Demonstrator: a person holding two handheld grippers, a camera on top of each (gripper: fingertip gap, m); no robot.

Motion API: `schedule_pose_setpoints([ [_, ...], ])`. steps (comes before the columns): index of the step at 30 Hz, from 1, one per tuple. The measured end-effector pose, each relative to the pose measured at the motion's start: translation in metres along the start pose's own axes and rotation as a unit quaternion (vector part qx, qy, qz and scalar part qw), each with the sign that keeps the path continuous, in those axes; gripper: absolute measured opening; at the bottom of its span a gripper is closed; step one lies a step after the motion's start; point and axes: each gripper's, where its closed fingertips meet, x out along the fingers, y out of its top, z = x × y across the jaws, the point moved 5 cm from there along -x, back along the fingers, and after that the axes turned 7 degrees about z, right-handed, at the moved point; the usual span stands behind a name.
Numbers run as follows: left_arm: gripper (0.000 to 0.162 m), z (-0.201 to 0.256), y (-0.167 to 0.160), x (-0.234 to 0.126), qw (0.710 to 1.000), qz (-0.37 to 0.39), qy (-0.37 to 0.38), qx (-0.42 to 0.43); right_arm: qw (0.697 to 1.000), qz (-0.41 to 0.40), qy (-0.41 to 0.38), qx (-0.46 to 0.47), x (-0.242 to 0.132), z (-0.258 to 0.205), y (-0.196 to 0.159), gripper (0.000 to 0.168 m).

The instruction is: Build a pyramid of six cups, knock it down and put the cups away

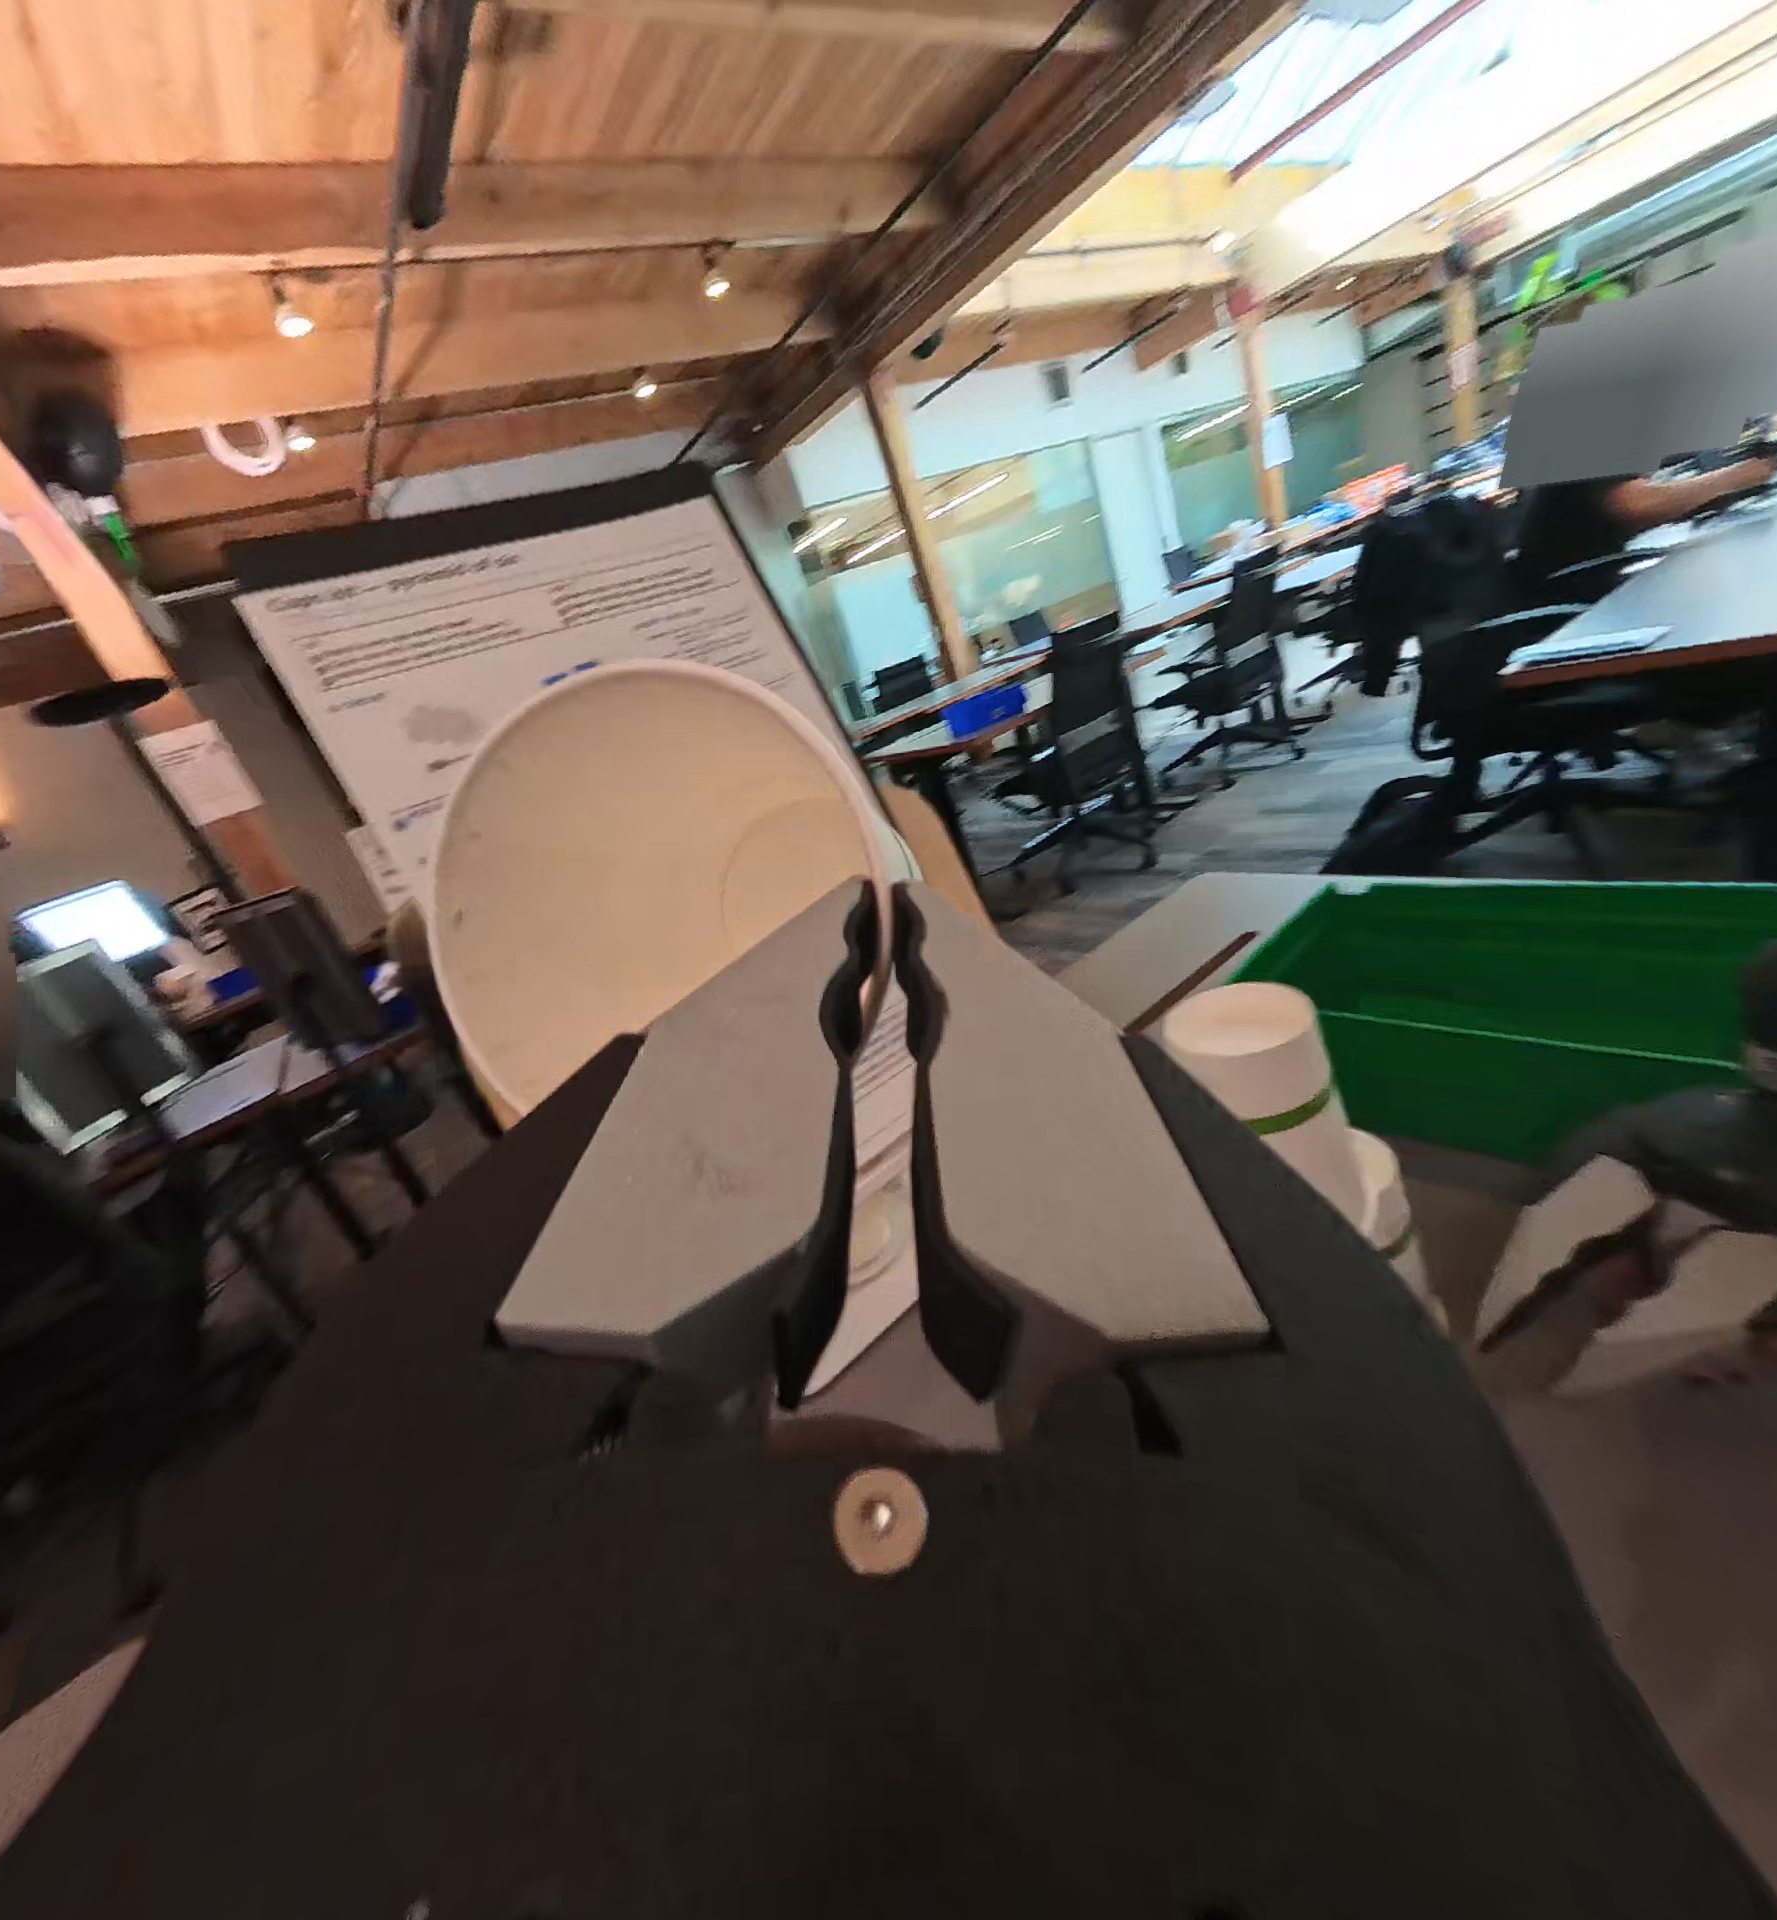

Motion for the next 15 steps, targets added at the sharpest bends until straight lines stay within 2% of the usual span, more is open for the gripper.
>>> schedule_pose_setpoints([
  [3, 0.000, 0.018, 0.011, 0.001, 0.997, 0.034, -0.058, -0.024, 1.000, 0.026, -0.009, -0.008, 0.000, -0.002, 0.011, 0.015],
  [6, 0.000, 0.022, 0.023, 0.000, 0.991, 0.082, -0.086, -0.070, 0.995, 0.095, -0.037, 0.015, 0.004, 0.005, 0.039, 0.015],
  [10, 0.000, 0.028, 0.046, -0.009, 0.968, 0.169, -0.128, -0.136, 0.980, 0.177, -0.058, 0.069, 0.022, 0.024, 0.111, 0.023],
  [15, 0.000, 0.040, 0.053, -0.005, 0.958, 0.195, -0.145, -0.151, 0.968, 0.234, 0.013, 0.088, 0.057, 0.025, 0.195, 0.042],
])
